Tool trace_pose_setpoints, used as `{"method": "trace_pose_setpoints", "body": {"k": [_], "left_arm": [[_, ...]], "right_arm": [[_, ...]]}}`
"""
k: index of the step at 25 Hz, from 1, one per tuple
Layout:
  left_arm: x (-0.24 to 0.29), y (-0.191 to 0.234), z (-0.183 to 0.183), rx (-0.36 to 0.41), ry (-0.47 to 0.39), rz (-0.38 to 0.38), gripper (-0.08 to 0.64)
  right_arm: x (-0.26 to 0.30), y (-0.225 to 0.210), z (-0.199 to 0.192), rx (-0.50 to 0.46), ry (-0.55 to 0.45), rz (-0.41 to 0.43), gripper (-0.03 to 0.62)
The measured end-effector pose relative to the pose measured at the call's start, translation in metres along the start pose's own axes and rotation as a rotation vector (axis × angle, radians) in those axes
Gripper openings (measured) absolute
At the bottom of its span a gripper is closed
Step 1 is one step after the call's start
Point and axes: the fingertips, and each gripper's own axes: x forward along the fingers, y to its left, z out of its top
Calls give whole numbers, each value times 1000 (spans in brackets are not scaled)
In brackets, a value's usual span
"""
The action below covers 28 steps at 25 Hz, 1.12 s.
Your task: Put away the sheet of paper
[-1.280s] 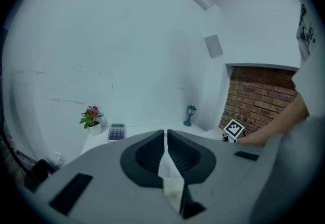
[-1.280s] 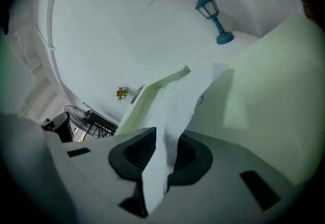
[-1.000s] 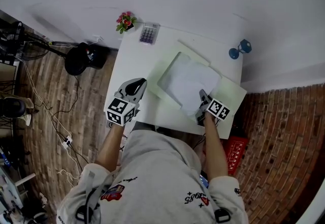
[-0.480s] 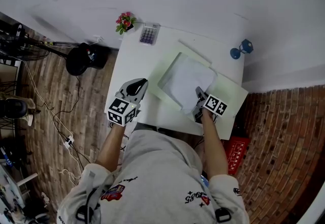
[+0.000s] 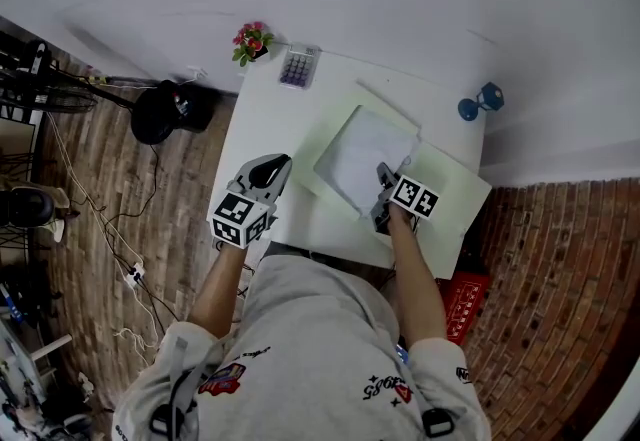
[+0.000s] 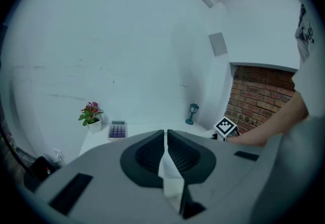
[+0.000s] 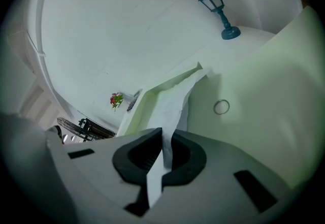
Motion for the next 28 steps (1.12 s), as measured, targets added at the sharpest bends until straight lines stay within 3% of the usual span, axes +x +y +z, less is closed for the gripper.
{"method": "trace_pose_setpoints", "body": {"k": [16, 23, 28], "left_arm": [[-12, 20, -6, -22, 5, 27, 34], [-16, 25, -10, -31, 5, 34, 34], [-20, 32, -12, -38, 4, 39, 34]], "right_arm": [[39, 30, 0, -21, 46, -11, 3], [51, 33, -7, -78, 93, -36, 6], [50, 25, -7, -132, 99, -108, 70]]}}
